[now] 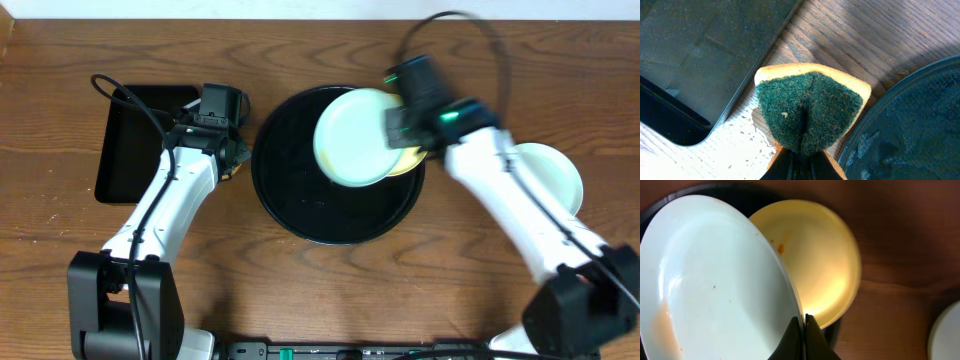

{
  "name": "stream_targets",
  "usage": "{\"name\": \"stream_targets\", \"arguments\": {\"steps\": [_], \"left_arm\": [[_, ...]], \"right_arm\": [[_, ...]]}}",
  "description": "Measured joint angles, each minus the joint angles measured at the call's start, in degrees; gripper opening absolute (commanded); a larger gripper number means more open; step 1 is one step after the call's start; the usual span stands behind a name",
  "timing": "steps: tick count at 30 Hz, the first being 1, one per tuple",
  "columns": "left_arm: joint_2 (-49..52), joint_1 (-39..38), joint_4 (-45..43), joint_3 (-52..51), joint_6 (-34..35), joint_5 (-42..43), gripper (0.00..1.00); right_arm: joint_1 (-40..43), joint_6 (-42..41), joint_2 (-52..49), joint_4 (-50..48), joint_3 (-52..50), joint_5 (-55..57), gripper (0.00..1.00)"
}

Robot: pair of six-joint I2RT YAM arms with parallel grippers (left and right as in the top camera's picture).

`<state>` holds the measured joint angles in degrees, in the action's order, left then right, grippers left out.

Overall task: Clean dirty plates on tray and stack at the side
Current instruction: 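Carry the light-blue plate right and stack it on the cleaned plate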

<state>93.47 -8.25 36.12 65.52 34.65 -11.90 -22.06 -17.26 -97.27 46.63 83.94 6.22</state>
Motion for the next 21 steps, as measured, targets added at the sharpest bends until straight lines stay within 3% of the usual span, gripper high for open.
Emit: {"name": "stream_targets", "arguments": {"steps": [9, 21], "left_arm": [[0.0, 0.0, 0.1, 0.0, 0.0, 0.0, 0.08], [0.0, 0.0, 0.1, 0.0, 0.0, 0.0, 0.08]], "right_arm": [[21.3, 2.6, 3.8, 7.2, 0.0, -16.0, 0.01], [44.2, 1.7, 3.8, 9.7, -2.6, -18.3, 0.01]]}}
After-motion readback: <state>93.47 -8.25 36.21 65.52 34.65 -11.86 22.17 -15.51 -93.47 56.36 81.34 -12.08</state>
